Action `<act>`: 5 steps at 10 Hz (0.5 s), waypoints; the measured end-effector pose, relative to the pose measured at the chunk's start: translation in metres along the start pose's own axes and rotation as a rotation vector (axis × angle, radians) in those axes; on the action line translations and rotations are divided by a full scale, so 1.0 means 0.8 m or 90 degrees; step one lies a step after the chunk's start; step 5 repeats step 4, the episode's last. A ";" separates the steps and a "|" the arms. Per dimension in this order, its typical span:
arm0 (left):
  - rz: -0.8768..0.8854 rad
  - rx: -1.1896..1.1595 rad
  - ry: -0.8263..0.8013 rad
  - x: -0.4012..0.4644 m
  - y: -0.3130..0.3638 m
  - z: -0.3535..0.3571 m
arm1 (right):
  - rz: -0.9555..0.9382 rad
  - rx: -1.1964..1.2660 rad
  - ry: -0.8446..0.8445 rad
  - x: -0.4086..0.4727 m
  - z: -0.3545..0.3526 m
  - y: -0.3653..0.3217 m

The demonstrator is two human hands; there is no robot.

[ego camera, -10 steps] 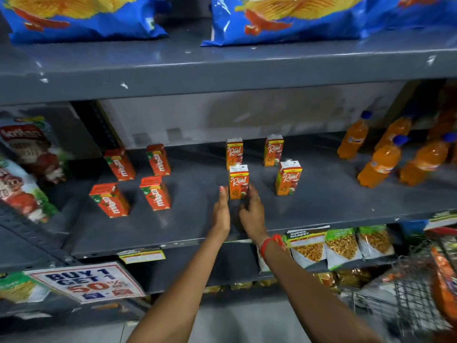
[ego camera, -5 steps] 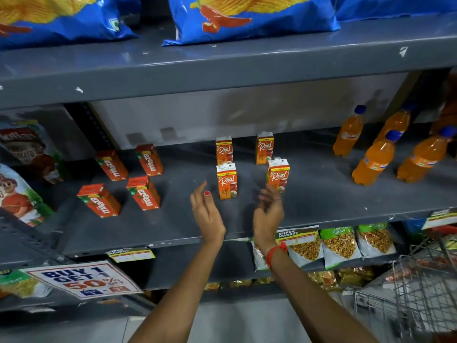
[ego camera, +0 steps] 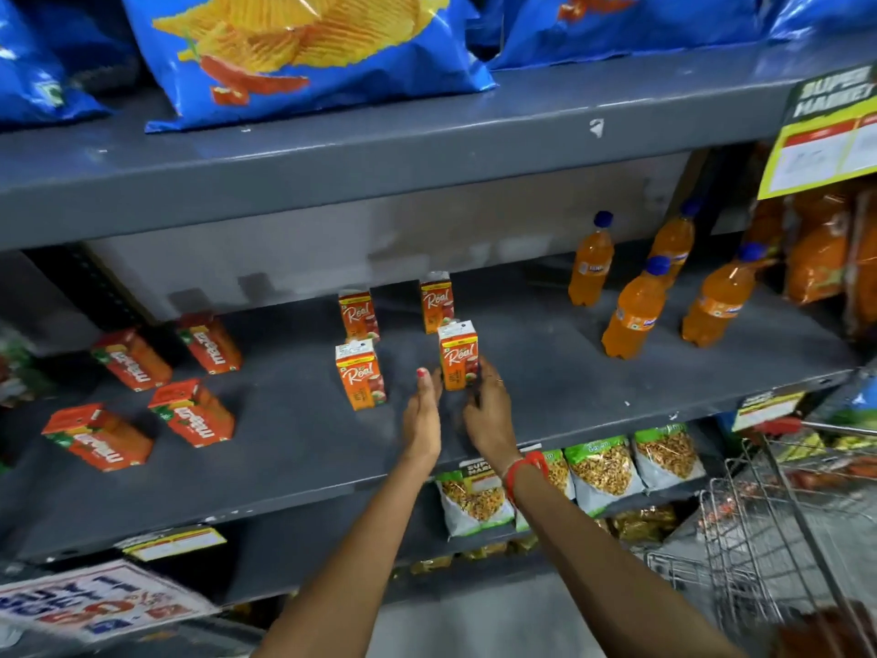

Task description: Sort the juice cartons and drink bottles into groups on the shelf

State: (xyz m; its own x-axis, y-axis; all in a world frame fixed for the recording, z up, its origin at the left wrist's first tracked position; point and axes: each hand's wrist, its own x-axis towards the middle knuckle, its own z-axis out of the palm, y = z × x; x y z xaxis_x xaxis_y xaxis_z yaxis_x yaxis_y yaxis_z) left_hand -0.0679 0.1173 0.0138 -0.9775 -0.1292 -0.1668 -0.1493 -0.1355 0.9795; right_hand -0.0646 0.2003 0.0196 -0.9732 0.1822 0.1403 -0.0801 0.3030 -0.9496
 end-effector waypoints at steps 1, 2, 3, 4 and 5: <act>-0.012 -0.001 0.022 0.002 -0.004 0.006 | -0.024 0.017 -0.031 0.002 -0.009 0.002; 0.004 0.011 0.047 -0.007 0.000 0.013 | 0.002 0.037 -0.079 0.005 -0.016 0.004; 0.042 0.026 0.068 -0.009 -0.005 0.015 | 0.025 0.054 -0.102 0.004 -0.019 0.015; 0.092 0.055 0.099 -0.015 -0.013 0.010 | 0.073 0.077 -0.095 -0.007 -0.033 0.019; 0.092 0.055 0.099 -0.015 -0.013 0.010 | 0.073 0.077 -0.095 -0.007 -0.033 0.019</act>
